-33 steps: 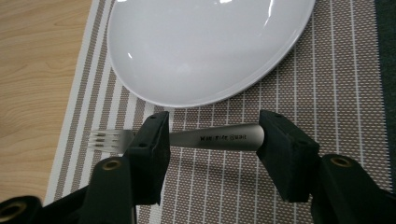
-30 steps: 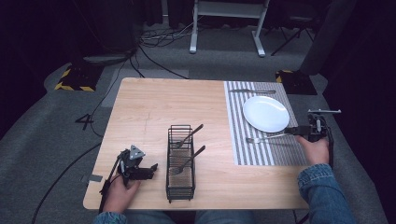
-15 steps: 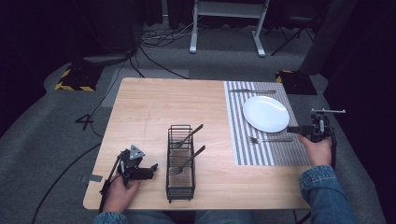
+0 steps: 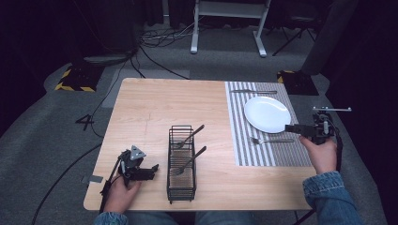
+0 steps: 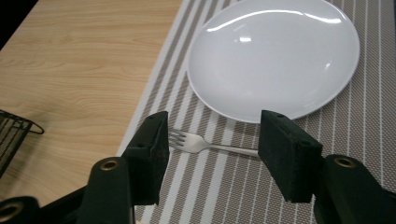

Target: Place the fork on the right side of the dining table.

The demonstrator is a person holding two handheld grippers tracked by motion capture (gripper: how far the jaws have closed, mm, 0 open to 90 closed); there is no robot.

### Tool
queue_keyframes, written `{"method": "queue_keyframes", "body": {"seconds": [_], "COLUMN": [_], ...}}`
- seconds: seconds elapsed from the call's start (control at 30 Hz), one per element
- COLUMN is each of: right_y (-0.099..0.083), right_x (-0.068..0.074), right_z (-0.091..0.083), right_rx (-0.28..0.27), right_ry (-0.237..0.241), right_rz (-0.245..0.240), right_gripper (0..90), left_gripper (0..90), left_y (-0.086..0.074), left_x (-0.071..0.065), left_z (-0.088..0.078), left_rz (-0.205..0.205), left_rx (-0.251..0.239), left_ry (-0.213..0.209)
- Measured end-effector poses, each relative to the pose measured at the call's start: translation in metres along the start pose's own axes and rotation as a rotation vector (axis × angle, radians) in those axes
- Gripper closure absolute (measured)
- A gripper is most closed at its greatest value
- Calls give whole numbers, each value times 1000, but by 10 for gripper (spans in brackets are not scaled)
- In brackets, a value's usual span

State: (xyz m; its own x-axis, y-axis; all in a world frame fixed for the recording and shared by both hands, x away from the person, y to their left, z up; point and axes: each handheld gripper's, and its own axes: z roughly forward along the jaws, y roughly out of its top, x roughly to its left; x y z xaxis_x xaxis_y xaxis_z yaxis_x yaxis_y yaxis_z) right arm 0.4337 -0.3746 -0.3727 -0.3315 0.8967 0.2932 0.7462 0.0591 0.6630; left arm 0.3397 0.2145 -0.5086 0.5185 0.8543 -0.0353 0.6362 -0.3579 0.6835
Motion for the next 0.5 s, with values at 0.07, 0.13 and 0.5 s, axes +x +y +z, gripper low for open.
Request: {"method": "queue_keyframes", "body": {"seconds": [0.07, 0.13, 0.5], "right_y": [1, 1, -1], "right_x": [8, 19, 71], "right_z": [-3, -7, -15], "right_rx": [-5, -16, 3], "right_ry": [6, 23, 106], "right_rz": [-21, -51, -182], "right_gripper": [421, 414, 384], "left_gripper": [136, 136, 136], "left_y": [0, 0, 0], "left_x": [0, 0, 0], "left_z": [0, 0, 0], "left_rz": [0, 0, 0], "left_rx": [0, 0, 0], "left_ry": [0, 0, 0]}}
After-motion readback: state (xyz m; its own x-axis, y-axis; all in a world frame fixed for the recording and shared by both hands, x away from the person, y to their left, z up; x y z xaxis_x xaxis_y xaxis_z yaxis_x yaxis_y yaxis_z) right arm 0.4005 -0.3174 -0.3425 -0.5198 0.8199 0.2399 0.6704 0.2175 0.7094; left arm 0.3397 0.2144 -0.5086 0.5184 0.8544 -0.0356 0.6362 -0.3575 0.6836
